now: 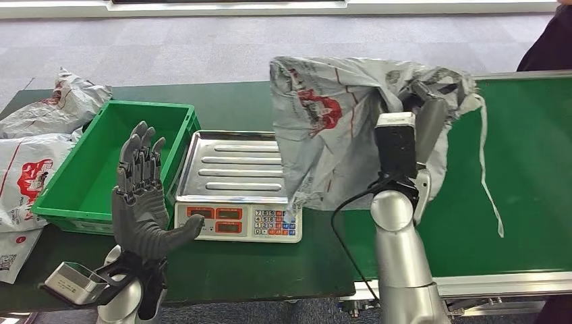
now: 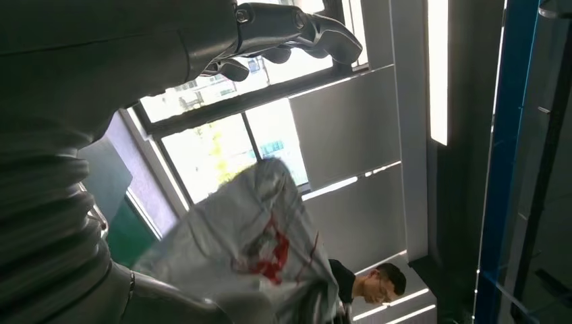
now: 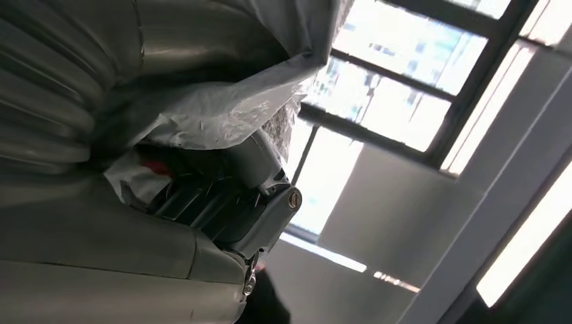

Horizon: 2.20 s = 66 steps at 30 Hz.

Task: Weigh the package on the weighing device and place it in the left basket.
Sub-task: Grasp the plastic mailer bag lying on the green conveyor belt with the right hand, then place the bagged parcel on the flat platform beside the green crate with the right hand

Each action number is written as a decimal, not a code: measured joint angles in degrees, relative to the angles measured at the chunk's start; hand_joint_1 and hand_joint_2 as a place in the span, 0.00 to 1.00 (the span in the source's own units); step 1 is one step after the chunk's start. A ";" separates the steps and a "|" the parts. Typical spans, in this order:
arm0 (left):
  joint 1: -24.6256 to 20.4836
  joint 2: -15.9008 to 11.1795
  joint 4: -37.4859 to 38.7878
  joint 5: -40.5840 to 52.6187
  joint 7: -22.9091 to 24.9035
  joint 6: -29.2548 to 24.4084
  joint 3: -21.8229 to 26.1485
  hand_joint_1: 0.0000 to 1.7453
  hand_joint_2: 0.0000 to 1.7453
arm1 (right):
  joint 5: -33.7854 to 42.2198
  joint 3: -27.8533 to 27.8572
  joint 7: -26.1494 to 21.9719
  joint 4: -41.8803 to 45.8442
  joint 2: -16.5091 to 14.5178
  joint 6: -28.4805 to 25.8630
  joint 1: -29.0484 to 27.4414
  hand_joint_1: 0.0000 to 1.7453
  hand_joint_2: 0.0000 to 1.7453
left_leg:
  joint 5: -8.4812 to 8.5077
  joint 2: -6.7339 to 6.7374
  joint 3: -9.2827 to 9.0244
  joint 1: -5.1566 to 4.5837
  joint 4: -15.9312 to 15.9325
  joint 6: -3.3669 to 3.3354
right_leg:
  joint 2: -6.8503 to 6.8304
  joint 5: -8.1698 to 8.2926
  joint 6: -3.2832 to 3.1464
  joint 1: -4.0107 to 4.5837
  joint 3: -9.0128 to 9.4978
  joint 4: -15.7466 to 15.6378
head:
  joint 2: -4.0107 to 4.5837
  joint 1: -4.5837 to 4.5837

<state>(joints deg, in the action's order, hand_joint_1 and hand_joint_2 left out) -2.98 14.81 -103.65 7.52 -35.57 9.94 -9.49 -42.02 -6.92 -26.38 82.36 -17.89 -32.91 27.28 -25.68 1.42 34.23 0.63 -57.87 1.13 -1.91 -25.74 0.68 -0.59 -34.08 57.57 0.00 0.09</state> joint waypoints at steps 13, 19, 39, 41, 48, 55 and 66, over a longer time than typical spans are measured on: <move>-2.06 0.01 5.37 -1.18 -1.39 -0.42 -2.44 0.00 1.00 | 6.52 -14.94 0.21 -16.09 -3.36 -6.67 8.28 1.00 1.00 | 0.00 -0.04 0.08 0.03 0.00 0.02 | -0.02 0.00 -0.02 0.01 -0.07 0.01 | 0.00 -0.01; -2.23 0.01 6.41 -1.24 -1.50 -0.60 -2.47 0.00 1.00 | 7.31 -17.19 0.20 -19.15 -3.45 -6.92 9.48 1.00 1.00 | 0.00 -0.04 0.08 0.03 0.00 0.02 | -0.02 0.00 -0.02 0.02 -0.08 0.01 | 0.00 -0.01; -2.82 -1.39 7.80 -0.83 -3.01 -1.55 -2.91 0.00 1.00 | 29.03 -41.71 16.93 -47.23 -3.53 0.24 20.07 0.00 0.00 | 0.02 -0.10 0.15 0.08 -0.01 0.05 | -0.09 0.01 -0.07 0.08 -0.12 0.00 | 0.00 -0.01; -2.83 -1.52 7.79 -0.83 -3.01 -1.34 -2.91 0.00 1.00 | 29.10 -42.25 16.35 -48.53 -3.53 -0.70 20.72 0.00 0.00 | 0.02 -0.10 0.16 0.08 -0.01 0.05 | -0.09 0.01 -0.07 0.08 -0.14 -0.01 | 0.00 0.00; -2.99 -1.59 7.79 -0.83 -2.99 -1.01 -2.91 0.00 1.00 | 27.12 -42.39 15.85 -52.36 -3.51 -2.78 22.28 0.00 0.00 | 0.02 -0.09 0.15 0.09 -0.01 0.05 | -0.09 0.02 -0.08 0.09 -0.15 0.00 | 0.00 0.00; -3.01 -1.66 7.83 -0.64 -2.92 -0.93 -2.91 0.00 1.00 | 12.28 -40.63 16.73 -52.85 -3.42 -6.93 21.81 0.00 0.00 | 0.03 -0.08 0.15 0.09 -0.01 0.05 | -0.08 0.02 -0.08 0.10 -0.16 0.00 | 0.00 0.02; -2.72 -2.15 8.35 1.82 -2.04 -4.25 -2.62 0.00 1.00 | 3.27 -4.39 -9.35 3.31 -3.31 -7.77 2.80 0.00 1.00 | -0.05 -0.13 0.35 -0.03 -0.07 -0.03 | -0.20 0.02 -0.06 -0.02 -0.30 -0.03 | 0.00 -0.01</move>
<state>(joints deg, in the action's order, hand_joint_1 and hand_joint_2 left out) -5.70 12.66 -95.30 9.34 -37.61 5.69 -12.11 -38.75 -11.32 -35.73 85.67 -21.20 -40.68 30.08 -25.73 1.29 34.58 0.59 -57.94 1.10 -2.11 -25.73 0.62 -0.61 -34.37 57.54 0.00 0.09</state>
